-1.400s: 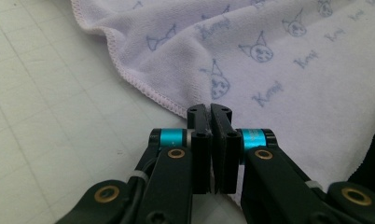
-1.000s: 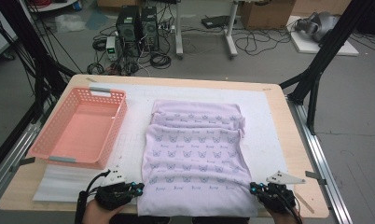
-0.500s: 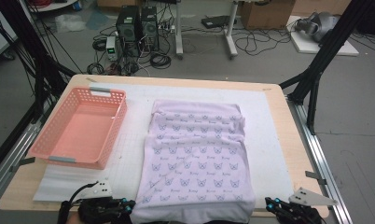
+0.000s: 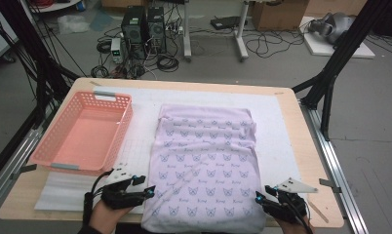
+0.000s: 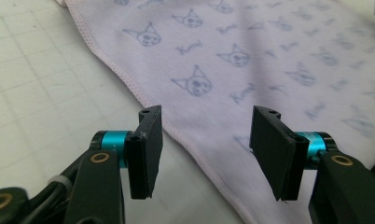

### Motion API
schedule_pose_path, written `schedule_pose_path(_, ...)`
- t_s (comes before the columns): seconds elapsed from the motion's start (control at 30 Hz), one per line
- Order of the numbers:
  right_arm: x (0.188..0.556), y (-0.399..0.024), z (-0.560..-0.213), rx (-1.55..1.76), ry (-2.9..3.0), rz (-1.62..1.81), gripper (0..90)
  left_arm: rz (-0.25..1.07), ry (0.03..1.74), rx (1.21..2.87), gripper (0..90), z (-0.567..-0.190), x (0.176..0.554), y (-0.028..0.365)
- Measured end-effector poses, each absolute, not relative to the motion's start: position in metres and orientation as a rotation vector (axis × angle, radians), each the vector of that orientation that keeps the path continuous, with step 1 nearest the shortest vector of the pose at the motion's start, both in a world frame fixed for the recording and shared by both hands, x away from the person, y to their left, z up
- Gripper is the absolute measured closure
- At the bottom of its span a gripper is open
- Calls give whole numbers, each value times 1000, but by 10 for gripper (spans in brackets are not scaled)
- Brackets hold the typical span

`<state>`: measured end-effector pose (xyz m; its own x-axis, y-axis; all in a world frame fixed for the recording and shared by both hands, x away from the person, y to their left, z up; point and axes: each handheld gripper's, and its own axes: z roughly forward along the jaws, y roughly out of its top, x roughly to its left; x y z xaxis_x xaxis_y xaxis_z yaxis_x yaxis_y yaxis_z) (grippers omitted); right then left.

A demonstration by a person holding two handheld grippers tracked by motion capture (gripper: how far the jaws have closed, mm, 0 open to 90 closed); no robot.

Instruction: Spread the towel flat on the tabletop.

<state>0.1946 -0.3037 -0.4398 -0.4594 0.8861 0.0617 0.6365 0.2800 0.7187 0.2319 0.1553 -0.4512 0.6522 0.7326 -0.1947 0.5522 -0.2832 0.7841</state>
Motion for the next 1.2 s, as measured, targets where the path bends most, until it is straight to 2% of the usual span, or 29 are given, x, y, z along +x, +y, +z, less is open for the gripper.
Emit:
schedule_pose_path(0.07, 194, -303, -445, 1376, 2197, 984, 641, 316, 982, 1993, 470, -452, 231, 150)
schedule_pose_path(0.1, 193, -304, -445, 1381, 2204, 1000, 756, 352, 973, 2009, 502, -452, 230, 149)
schedule_pose_path(0.13, 194, -306, -444, 1371, 2235, 1029, 866, 383, 943, 2021, 624, -453, 228, 149)
schedule_pose_path(0.17, 194, -306, -444, 1364, 2240, 1029, 871, 353, 922, 2019, 799, -453, 227, 150)
schedule_pose_path(0.2, 193, -306, -444, 1350, 2242, 1020, 874, 355, 925, 2021, 861, -453, 226, 151)
schedule_pose_path(0.37, 183, -309, -441, 1344, 2279, 1015, 880, 273, 928, 2048, 873, -449, 217, 160)
schedule_pose_path(0.77, 138, -327, -426, 1304, 2362, 1062, 869, 130, 874, 2055, 855, -439, 190, 181)
schedule_pose_path(0.8, 138, -327, -428, 1312, 2376, 1069, 817, 144, 890, 2049, 782, -440, 192, 179)
schedule_pose_path(0.83, 139, -326, -430, 1325, 2363, 1059, 701, 159, 921, 2040, 628, -441, 196, 178)
schedule_pose_path(0.87, 141, -325, -432, 1338, 2346, 1063, 676, 165, 944, 2015, 534, -441, 198, 178)
schedule_pose_path(0.97, 152, -324, -433, 1359, 2294, 1084, 629, 224, 975, 1937, 450, -439, 210, 175)
schedule_pose_path(1.07, 173, -321, -432, 1368, 2222, 1085, 598, 280, 1009, 1896, 444, -439, 230, 169)
schedule_pose_path(1.2, 207, -316, -437, 1395, 2142, 1073, 601, 298, 1053, 1910, 448, -446, 257, 158)
